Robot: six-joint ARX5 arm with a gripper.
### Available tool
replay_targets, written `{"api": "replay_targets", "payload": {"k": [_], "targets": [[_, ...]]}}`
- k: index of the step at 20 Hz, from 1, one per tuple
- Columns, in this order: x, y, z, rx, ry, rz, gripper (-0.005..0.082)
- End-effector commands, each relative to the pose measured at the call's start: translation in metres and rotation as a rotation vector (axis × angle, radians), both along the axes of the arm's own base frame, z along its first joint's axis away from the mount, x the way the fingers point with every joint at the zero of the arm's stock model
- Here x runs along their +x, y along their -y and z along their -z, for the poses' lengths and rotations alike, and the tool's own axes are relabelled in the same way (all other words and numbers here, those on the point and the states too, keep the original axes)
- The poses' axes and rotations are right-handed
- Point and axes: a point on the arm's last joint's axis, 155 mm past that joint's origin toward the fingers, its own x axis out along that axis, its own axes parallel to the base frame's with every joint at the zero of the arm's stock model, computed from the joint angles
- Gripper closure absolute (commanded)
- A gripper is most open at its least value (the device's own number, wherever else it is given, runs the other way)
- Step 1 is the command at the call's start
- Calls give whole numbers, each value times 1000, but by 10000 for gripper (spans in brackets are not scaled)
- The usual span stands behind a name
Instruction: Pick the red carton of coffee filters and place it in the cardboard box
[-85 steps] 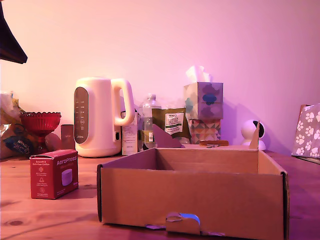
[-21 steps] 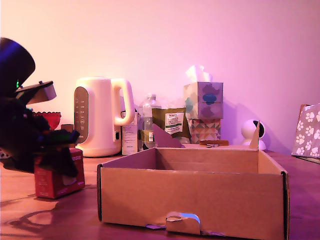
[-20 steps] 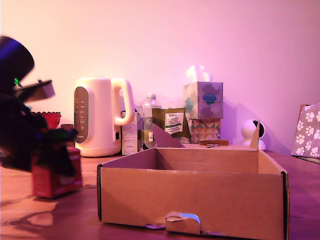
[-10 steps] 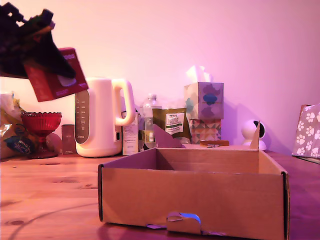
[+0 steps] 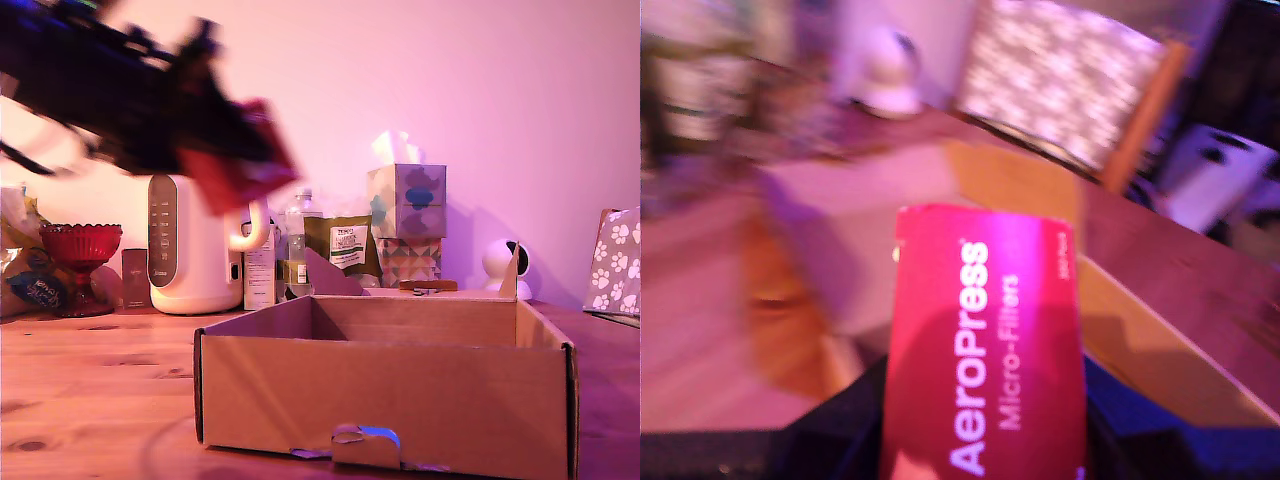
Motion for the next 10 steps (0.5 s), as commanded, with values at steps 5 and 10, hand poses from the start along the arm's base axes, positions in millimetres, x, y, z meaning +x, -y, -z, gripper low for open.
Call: {"api": "replay_targets", "payload": {"k": [5,10], "targets": [[2,52,0,3,-3,88,614],[7,75,29,122,-123,118,614]]}}
